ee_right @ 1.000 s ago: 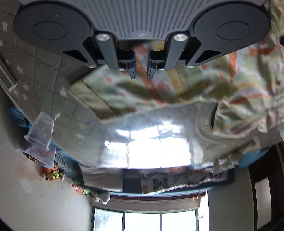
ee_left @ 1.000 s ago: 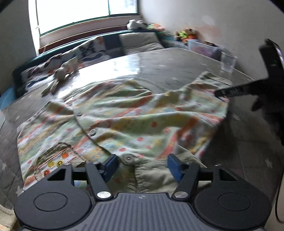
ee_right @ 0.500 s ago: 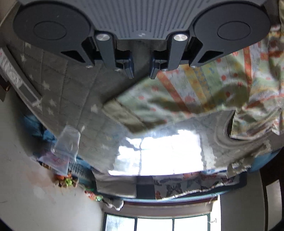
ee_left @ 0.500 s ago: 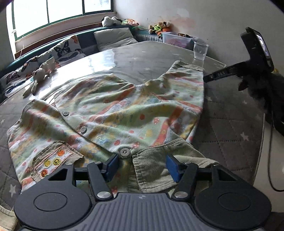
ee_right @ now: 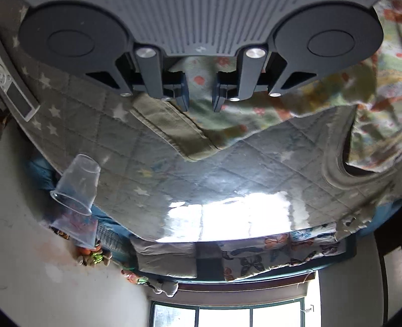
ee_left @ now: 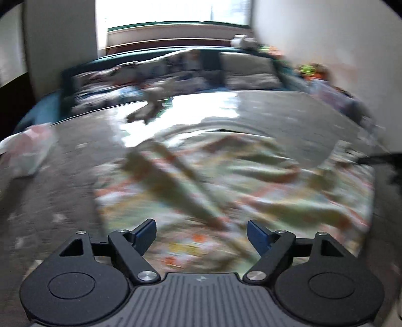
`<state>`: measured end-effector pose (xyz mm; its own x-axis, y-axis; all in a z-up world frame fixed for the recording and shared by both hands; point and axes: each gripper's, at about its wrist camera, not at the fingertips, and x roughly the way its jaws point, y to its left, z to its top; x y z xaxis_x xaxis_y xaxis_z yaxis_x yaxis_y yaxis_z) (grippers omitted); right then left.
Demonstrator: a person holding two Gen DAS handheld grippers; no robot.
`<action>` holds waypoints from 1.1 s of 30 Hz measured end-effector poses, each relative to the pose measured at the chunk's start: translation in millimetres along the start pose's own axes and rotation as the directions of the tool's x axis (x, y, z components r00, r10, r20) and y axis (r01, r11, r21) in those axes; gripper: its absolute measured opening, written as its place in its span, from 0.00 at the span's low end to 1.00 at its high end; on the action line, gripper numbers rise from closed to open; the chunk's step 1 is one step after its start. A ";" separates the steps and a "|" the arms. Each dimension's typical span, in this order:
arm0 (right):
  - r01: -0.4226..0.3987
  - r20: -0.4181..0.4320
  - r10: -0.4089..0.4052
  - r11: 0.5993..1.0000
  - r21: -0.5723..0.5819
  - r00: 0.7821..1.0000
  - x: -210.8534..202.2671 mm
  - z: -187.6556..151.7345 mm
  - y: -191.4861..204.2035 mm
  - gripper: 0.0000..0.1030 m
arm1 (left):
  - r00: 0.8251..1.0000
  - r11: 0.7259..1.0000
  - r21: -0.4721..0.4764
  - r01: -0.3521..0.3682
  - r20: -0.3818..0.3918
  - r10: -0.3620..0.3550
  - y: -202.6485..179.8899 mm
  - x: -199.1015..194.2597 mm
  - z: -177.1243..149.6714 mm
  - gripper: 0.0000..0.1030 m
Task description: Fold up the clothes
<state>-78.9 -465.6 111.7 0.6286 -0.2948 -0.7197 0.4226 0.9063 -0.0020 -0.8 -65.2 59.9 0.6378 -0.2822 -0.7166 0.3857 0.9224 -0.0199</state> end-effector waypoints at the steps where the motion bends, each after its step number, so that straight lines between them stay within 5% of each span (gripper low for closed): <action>1: -0.031 -0.002 0.031 1.000 -0.006 1.000 -0.5 3.1 4.5 0.18 | 1.000 0.999 -0.026 -0.026 -0.012 0.026 9.5 4.5 2.7 0.82; 7: -0.259 -0.034 0.257 0.960 -0.106 0.966 5.5 23.9 63.4 0.30 | 0.991 0.980 -0.153 -0.128 -0.067 0.118 56.1 26.1 14.2 0.82; 12: -0.381 -0.091 0.370 0.905 -0.192 0.925 25.6 42.0 119.9 0.34 | 0.985 0.967 -0.194 -0.163 -0.092 0.147 72.5 34.4 16.9 0.82; 21: -0.477 -0.140 0.458 0.862 -0.170 0.878 64.2 51.9 161.3 0.35 | 0.980 0.960 -0.212 -0.181 -0.122 0.158 87.3 49.4 20.8 0.84; 26: -0.549 -0.128 0.535 0.824 -0.137 0.835 68.1 58.2 166.0 0.35 | 0.977 0.957 -0.219 -0.189 -0.137 0.162 90.5 58.7 23.5 0.84; 33: -0.640 -0.104 0.636 0.732 -0.233 0.765 39.4 58.2 191.9 0.35 | 0.978 0.956 -0.227 -0.186 -0.137 0.158 90.2 60.3 24.7 0.86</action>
<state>65.0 -320.8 123.4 0.6817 0.3822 -0.6238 -0.2450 0.9227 0.2977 88.9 -5.5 32.1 0.5936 -0.0939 -0.7992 0.0986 0.9942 -0.0436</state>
